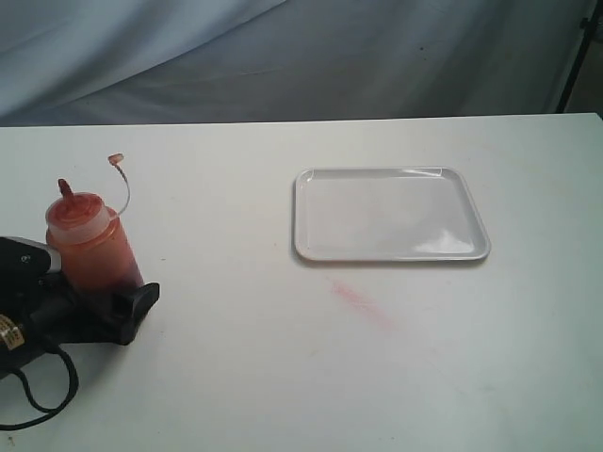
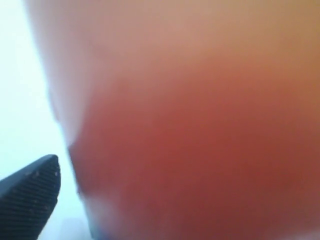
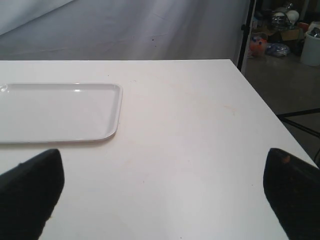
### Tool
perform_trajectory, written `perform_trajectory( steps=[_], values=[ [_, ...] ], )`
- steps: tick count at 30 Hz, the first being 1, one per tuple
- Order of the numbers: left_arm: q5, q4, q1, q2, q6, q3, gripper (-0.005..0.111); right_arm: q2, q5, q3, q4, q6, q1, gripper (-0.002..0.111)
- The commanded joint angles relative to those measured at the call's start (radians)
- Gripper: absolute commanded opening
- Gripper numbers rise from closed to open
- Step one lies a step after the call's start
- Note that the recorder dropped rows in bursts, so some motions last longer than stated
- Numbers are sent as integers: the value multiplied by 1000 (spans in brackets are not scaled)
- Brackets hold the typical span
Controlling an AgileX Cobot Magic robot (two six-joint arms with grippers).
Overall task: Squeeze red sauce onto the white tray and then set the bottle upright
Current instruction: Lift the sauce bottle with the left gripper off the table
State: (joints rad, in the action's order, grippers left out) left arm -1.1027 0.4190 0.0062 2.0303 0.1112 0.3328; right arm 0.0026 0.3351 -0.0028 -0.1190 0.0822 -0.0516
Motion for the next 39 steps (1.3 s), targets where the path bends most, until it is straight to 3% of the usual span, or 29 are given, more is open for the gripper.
perform_trajectory(
  steps=[1,29,30,35,39],
  values=[
    [86,4,-6,19,-24,11,105,-3,-9,3,-8,4,-7,105],
    [42,6,-6,19,-44,48,102,-3,-9,3,-8,4,-7,105],
    [46,11,-6,19,-44,51,99,-3,-9,3,-8,4,-7,105],
    [81,79,-6,19,-44,57,36,-3,-9,3,-8,4,-7,105],
    [88,84,-6,19,-44,57,9,-3,-9,3,-8,4,-7,105]
  ],
)
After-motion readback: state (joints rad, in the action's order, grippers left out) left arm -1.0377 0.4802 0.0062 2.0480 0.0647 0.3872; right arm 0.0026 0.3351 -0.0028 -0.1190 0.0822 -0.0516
